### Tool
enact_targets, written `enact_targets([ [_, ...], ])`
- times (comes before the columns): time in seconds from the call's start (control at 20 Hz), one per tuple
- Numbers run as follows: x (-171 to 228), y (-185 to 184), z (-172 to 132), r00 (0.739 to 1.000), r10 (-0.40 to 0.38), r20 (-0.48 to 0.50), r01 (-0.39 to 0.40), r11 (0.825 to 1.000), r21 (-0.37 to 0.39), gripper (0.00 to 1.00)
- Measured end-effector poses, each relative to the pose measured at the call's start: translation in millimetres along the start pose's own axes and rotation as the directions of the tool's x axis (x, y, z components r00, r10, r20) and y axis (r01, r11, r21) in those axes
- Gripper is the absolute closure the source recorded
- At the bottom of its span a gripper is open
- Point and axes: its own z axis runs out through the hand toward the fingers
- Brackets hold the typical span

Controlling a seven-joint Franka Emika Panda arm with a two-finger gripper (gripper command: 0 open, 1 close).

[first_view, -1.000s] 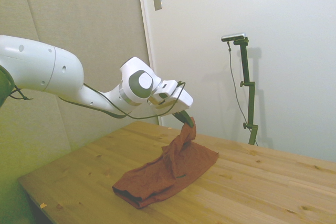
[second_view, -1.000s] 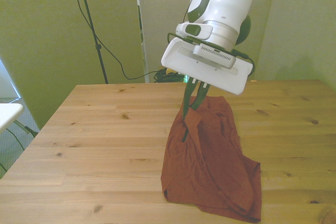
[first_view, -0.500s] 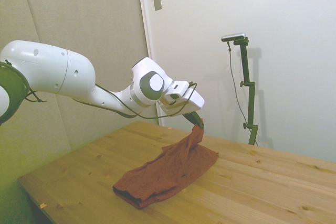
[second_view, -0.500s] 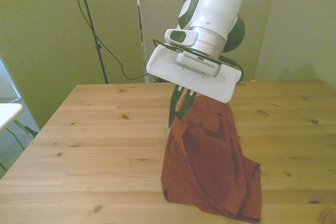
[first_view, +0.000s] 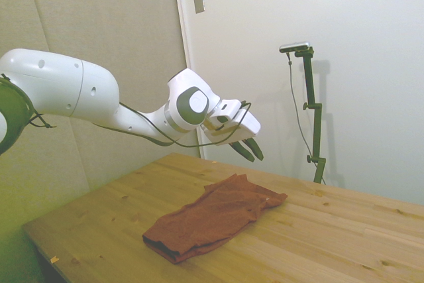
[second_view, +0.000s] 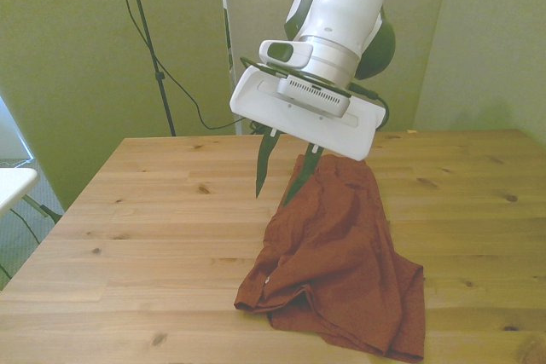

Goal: Fold the shorts

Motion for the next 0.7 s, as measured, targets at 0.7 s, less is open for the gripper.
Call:
enact_targets([
  [0.7, -268.6, 104.3, -125.2, 0.915, -0.165, 0.369, 0.157, 0.986, 0.052, 0.0],
])
